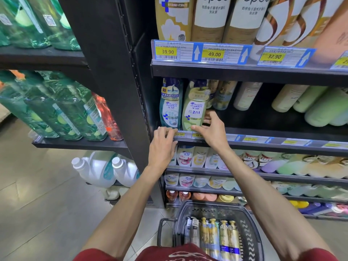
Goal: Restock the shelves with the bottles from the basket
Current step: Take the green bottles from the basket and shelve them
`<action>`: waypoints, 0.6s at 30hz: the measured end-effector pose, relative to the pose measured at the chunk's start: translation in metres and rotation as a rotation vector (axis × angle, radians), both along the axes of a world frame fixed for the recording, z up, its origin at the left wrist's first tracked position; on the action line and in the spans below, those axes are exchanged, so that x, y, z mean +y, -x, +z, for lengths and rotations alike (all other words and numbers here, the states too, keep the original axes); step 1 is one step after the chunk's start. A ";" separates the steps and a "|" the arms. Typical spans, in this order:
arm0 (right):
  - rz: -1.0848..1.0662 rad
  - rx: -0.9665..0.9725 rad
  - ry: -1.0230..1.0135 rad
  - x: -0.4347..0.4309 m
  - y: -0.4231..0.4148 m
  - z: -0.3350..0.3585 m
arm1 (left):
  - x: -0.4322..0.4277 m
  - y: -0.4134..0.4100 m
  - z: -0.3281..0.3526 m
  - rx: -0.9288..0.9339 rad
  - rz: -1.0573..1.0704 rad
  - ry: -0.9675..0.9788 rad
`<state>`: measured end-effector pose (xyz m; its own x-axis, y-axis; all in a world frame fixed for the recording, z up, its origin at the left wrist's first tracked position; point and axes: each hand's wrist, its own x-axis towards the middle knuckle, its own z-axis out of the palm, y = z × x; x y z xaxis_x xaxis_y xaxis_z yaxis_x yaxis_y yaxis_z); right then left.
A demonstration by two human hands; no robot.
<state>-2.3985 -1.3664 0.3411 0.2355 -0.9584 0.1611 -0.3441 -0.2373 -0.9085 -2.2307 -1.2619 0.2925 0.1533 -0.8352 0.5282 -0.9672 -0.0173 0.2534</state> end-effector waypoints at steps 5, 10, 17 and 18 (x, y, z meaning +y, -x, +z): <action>-0.022 -0.010 0.005 0.000 -0.002 -0.003 | 0.000 0.000 -0.002 -0.006 -0.005 0.009; -0.045 -0.004 0.001 -0.001 -0.004 -0.004 | 0.000 -0.002 -0.003 -0.007 -0.024 0.010; -0.061 0.001 -0.004 -0.002 -0.005 -0.003 | -0.002 -0.004 -0.005 -0.010 -0.036 0.030; -0.064 0.008 -0.005 -0.002 -0.005 -0.002 | -0.003 -0.004 -0.006 -0.011 -0.030 0.034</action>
